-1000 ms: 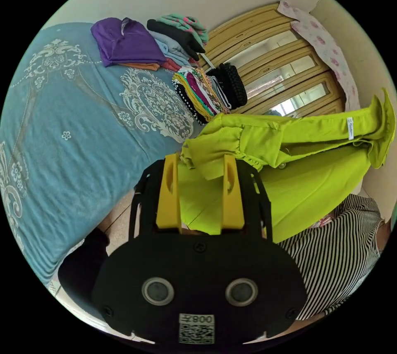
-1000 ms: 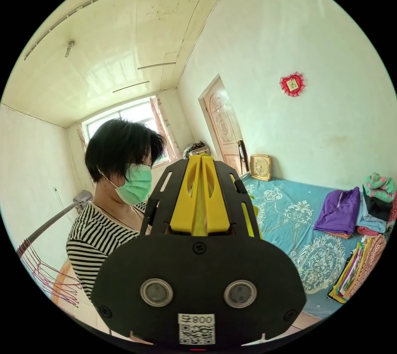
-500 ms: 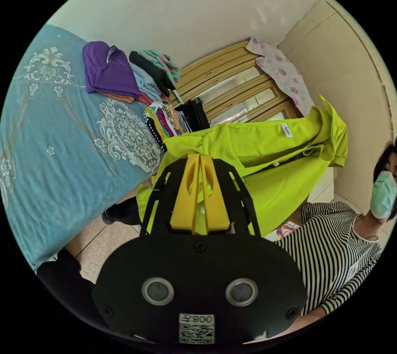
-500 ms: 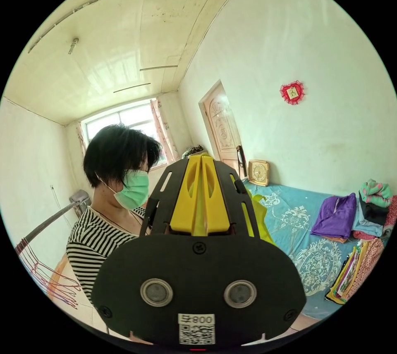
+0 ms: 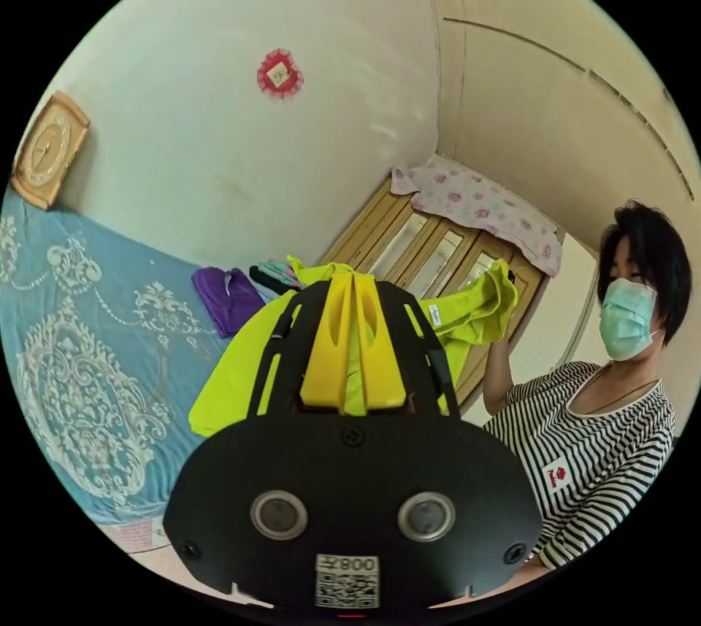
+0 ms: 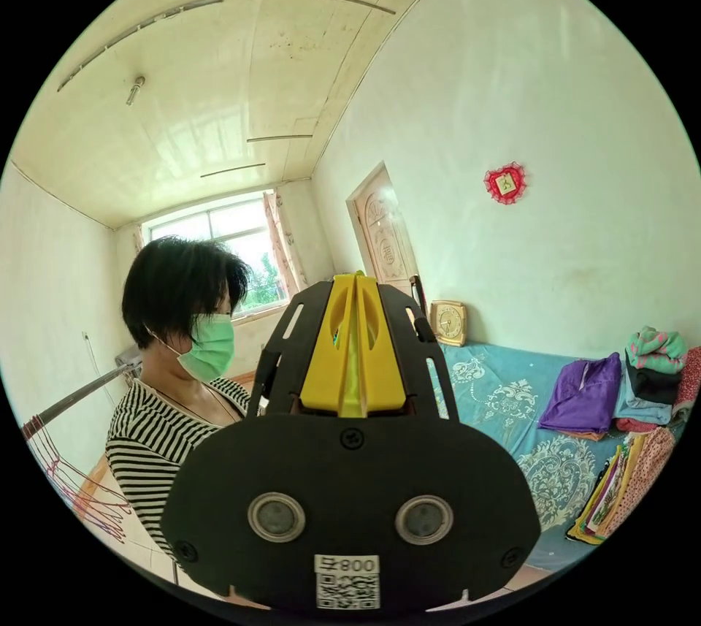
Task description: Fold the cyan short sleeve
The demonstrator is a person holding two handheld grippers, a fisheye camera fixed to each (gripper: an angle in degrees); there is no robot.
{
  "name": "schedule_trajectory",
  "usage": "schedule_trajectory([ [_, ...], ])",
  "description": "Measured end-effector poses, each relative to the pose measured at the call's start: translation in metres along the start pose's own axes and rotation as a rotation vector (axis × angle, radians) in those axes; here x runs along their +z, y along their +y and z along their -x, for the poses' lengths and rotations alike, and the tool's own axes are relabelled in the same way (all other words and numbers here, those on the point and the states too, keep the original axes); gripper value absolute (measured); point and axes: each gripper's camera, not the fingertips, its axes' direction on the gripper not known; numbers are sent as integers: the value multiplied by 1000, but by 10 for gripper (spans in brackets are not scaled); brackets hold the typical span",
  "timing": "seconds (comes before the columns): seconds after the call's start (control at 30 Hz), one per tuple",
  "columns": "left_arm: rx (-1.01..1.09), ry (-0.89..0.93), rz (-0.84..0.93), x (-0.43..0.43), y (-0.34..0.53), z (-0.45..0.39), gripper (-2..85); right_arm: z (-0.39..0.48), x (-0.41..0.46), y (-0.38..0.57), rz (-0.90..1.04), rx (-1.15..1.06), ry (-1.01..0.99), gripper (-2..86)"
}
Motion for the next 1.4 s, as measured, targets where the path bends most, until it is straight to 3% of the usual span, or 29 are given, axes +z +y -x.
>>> schedule_trajectory([
  [0.3, 269, -325, -168, -152, -47, -112, 0, -61, 48, 26, -20, 111, 6, 0],
  [0.57, 446, -506, -219, -205, -62, -178, 0, -80, 117, 34, -5, 117, -54, 0],
  [0.73, 473, -642, -209, -207, -87, -164, 0, -95, 174, 21, 26, 91, 2, 0],
  [1.03, 318, -837, 46, -137, -155, -7, 1, -230, 351, -5, 172, 182, 207, 0],
  [1.33, -20, -901, 229, -43, -177, 242, 7, -468, 582, 9, 422, 412, 448, 1],
  [1.4, -104, -1007, 331, -17, -162, 315, 13, -541, 649, 34, 504, 516, 486, 2],
])
